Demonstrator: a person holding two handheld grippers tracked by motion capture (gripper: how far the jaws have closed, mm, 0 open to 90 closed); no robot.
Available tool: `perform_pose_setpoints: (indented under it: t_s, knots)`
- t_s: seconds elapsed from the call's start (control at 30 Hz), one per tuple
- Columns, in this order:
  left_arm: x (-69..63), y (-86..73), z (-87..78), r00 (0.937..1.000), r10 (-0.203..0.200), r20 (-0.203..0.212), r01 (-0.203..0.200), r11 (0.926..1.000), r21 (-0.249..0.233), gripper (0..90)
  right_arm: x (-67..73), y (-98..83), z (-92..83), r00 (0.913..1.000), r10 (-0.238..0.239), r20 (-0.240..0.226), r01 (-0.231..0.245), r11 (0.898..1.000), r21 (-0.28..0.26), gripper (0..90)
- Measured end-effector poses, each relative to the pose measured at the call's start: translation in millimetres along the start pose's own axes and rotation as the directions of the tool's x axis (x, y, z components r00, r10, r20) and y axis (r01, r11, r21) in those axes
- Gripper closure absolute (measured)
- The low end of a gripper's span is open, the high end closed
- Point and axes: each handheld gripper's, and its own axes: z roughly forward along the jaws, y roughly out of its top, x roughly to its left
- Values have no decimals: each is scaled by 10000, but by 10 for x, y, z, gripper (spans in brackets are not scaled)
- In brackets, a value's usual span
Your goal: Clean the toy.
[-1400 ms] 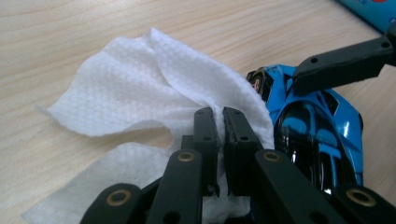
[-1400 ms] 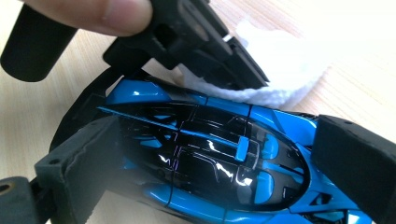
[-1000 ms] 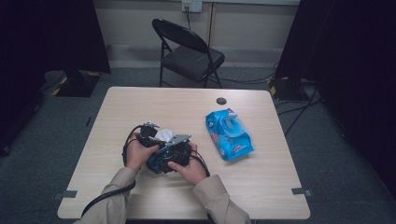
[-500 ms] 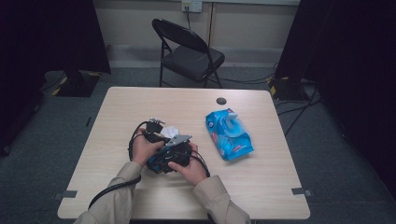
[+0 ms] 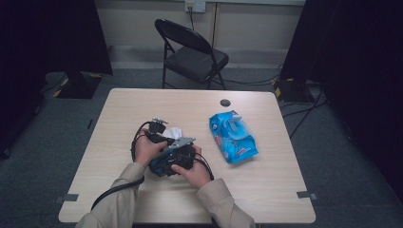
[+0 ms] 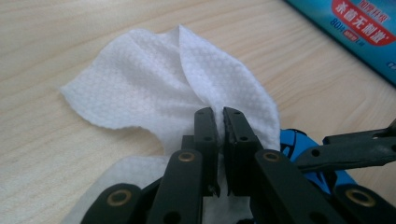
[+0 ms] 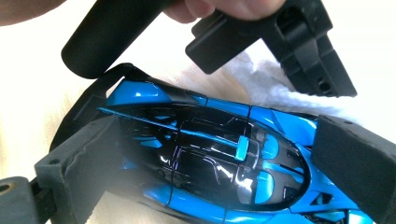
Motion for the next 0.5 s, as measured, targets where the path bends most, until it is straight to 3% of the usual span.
perform_pose_setpoints:
  t_s: [0.5]
  knots:
    - [118,-99,-350,9996,-186,-202,173,9978,-642,850,28,21,10,10000,-4,-2,4,9999,128,19]
